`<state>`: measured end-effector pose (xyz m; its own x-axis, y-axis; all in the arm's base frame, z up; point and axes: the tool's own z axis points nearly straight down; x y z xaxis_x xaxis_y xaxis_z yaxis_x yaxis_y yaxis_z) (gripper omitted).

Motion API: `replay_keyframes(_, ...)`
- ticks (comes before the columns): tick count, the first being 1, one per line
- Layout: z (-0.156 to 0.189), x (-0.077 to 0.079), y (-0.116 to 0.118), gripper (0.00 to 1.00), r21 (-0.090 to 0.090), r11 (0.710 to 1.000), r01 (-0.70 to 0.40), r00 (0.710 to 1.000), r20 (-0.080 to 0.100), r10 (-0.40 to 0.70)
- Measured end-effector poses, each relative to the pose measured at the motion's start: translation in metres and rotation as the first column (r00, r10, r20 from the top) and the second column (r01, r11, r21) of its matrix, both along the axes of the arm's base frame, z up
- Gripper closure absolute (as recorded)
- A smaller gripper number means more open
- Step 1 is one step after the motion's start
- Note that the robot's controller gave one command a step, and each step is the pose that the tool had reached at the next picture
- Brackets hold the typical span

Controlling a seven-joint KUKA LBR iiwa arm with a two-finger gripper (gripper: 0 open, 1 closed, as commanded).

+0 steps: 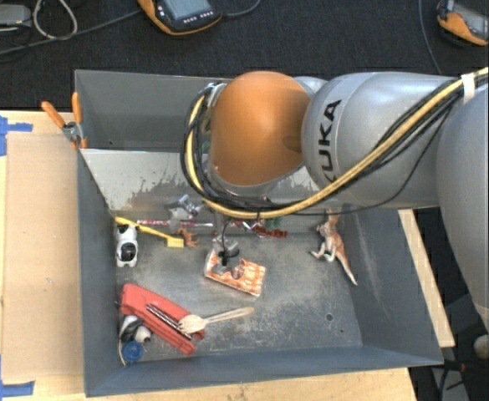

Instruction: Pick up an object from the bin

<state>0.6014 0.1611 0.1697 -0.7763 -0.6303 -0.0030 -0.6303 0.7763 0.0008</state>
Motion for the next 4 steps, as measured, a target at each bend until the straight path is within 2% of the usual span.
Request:
replay_keyframes(1,-0.007,-0.001,-0.018,0.0,0.003,0.986,0.166,0.986,0.002,-0.166)
replay_keyframes(2,-0.012,-0.004,-0.034,0.0,0.002,0.995,-0.104,0.995,0.002,0.104)
replay_keyframes(3,-0.06,0.016,-0.048,0.0,0.004,0.999,-0.037,0.999,0.003,0.037)
replay_keyframes(4,-0.008,-0.023,-0.054,0.0,0.004,0.995,0.103,0.995,-0.003,-0.103)
